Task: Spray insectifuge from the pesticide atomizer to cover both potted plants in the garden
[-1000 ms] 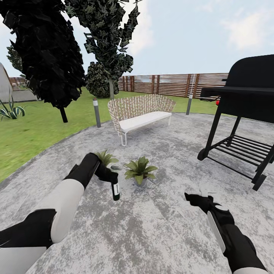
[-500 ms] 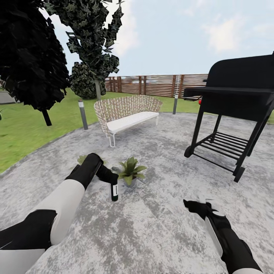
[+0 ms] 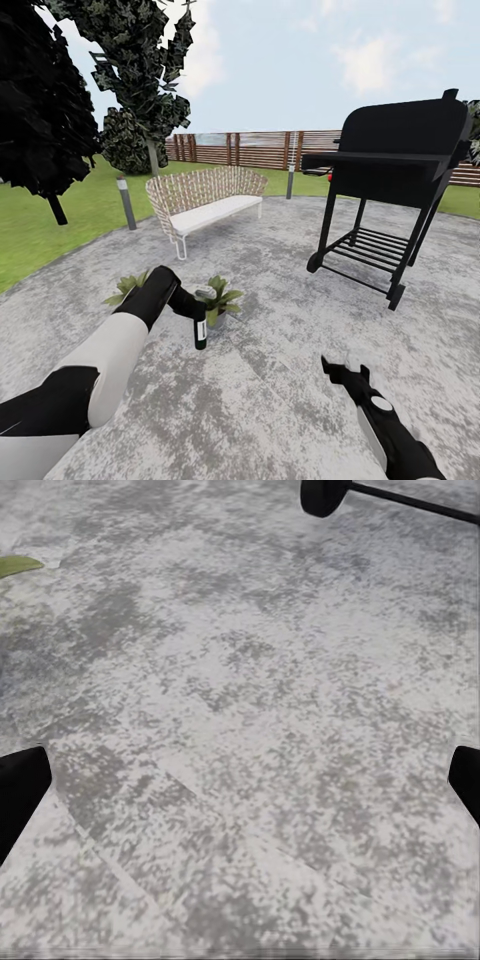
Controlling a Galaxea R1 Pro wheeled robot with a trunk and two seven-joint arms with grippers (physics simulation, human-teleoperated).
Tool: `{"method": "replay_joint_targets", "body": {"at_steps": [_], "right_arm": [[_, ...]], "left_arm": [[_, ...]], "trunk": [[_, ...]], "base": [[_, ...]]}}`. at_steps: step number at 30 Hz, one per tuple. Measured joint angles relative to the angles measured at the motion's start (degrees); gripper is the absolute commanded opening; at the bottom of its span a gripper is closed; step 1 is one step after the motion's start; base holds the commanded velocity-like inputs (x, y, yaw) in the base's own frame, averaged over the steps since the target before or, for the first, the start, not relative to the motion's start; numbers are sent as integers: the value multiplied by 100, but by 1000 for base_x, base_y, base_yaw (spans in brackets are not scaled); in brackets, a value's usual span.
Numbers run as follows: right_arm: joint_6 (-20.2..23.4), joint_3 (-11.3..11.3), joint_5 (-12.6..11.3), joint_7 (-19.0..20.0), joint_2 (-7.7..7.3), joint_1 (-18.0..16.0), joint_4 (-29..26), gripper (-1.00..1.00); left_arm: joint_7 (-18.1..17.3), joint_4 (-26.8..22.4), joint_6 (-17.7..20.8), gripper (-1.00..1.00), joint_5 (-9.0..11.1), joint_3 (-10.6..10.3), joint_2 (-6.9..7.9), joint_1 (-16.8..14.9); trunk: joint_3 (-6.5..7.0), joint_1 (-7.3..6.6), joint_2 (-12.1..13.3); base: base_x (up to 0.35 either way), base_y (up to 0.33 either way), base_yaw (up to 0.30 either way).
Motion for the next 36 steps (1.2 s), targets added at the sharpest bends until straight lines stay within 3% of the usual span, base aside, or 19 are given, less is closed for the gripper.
{"method": "replay_joint_targets", "body": {"at_steps": [10,17,19,21,25,30,34,36], "right_arm": [[-10,17,0,2,0,0,78,100],[1,12,14,93,-72,0,70,100],[-1,9,15,534,-158,0,65,100],[-1,4,11,1253,-330,0,65,100],[-2,-10,2,2128,-583,1,66,100],[-5,-103,-6,2351,-662,1,59,100],[-1,-406,-3,2399,-676,1,58,100],[9,-673,-1,2422,-701,1,57,100]], "left_arm": [[0,-129,20,-100,-13,2,23,-9],[-42,78,66,-100,-12,-33,-26,-45],[-54,195,68,-100,-11,-59,-31,-94],[-65,348,67,-100,-18,-120,-21,-217],[-79,768,68,-100,-19,-186,-6,-530],[-285,1155,66,-100,-15,-205,-8,-783],[-491,1200,54,-100,-41,-220,5,-842],[-553,1199,52,-100,-52,-230,20,-857]], "trunk": [[0,-4,0],[0,-2,0],[0,-1,0],[0,-1,0],[0,0,0],[0,0,0],[0,0,0],[0,0,0]], "base": [[266,0,-1],[224,0,0],[66,0,0],[30,0,0],[10,0,0],[2,0,0],[0,0,0],[0,0,0]]}}
